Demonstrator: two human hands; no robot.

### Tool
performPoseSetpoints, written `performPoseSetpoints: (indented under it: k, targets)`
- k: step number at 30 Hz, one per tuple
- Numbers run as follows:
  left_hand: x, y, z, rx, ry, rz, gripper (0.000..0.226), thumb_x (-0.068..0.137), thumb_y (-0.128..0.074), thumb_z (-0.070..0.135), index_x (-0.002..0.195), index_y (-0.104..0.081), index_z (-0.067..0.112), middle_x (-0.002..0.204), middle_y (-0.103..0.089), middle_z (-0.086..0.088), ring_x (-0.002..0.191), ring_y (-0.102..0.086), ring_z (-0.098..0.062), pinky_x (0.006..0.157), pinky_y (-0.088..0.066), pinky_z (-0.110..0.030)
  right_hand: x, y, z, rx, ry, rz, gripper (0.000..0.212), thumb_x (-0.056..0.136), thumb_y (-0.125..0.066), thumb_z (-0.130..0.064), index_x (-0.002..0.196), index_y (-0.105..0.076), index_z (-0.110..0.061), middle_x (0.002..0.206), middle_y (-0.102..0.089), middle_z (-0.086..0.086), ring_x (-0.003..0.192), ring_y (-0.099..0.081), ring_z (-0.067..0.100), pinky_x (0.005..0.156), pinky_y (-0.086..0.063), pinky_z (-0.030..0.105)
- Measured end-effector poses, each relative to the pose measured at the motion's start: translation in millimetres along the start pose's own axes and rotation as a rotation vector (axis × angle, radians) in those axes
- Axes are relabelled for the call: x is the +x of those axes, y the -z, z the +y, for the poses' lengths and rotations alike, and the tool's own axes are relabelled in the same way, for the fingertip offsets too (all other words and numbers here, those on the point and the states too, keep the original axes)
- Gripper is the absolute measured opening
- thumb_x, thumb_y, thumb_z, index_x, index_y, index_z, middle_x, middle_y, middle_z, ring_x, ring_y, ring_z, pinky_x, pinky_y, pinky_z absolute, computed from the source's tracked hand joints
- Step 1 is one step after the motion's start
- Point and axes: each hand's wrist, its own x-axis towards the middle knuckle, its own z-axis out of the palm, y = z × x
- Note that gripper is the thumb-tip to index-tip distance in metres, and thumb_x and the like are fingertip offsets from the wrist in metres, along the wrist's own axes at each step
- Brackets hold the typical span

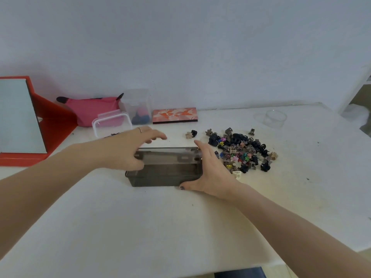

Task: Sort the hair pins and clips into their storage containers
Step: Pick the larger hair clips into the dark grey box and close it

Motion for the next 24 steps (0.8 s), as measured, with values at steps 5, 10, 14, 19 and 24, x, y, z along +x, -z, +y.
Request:
performPoseSetpoints:
  k: [5,10,14,19,24]
  targets:
    - [14.9,-2.1,-19.3,-0.205,0.2,0.554,0.036,0.087,-0.07,0.021,0.116,-0.048,0.025,0.103,-0.061,0.007,0.091,-0.063,-0.011,0.071,-0.038,-0.001,2.8,-3.8,-2.3,0.105,-0.073,0.031,0.132,0.061,-0.087,-0.045,0.154,0.005,-0.033,0.135,-0.041,-0.006,0.121,-0.044,0.005,0.102,-0.042,0.028]
    - [36.6,-35.3,-35.9,-0.385,0.483,0.859,0.024,0.094,-0.057,0.02,0.097,-0.046,-0.001,0.086,-0.056,-0.017,0.076,-0.061,-0.039,0.065,-0.049,-0.045,7.8,-4.1,-5.5,0.064,-0.071,0.03,0.124,0.067,-0.081,-0.043,0.152,0.01,-0.041,0.147,-0.041,-0.008,0.13,-0.043,0.012,0.103,-0.041,0.032]
    - [34.6,-56.3,-12.2,-0.015,0.44,0.83,0.024,0.088,-0.055,0.003,0.111,-0.047,-0.002,0.115,-0.04,-0.02,0.084,-0.049,-0.034,0.073,-0.039,-0.038,12.3,-4.0,-6.4,-0.018,-0.063,-0.011,0.113,0.076,-0.078,-0.043,0.154,0.003,-0.033,0.151,-0.037,-0.007,0.133,-0.039,0.014,0.099,-0.037,0.025]
    - [36.3,-72.7,-10.2,0.234,0.484,0.605,0.063,0.091,-0.057,0.034,0.139,-0.037,-0.001,0.152,-0.018,-0.031,0.137,-0.024,-0.044,0.112,-0.03,-0.048,20.7,0.1,-6.3,-0.107,-0.071,-0.046,0.097,0.079,-0.076,-0.041,0.151,-0.014,-0.025,0.147,-0.043,-0.004,0.129,-0.046,0.021,0.099,-0.046,0.038]
    - [39.6,-68.7,-14.3,0.338,0.522,0.473,0.065,0.089,-0.051,0.053,0.13,-0.048,0.003,0.153,-0.022,-0.022,0.139,-0.018,-0.038,0.117,-0.02,-0.046,26.5,4.4,-3.6,-0.195,-0.077,-0.131,0.104,0.081,-0.073,-0.046,0.156,-0.003,-0.026,0.156,-0.033,-0.002,0.139,-0.036,0.022,0.108,-0.039,0.039]
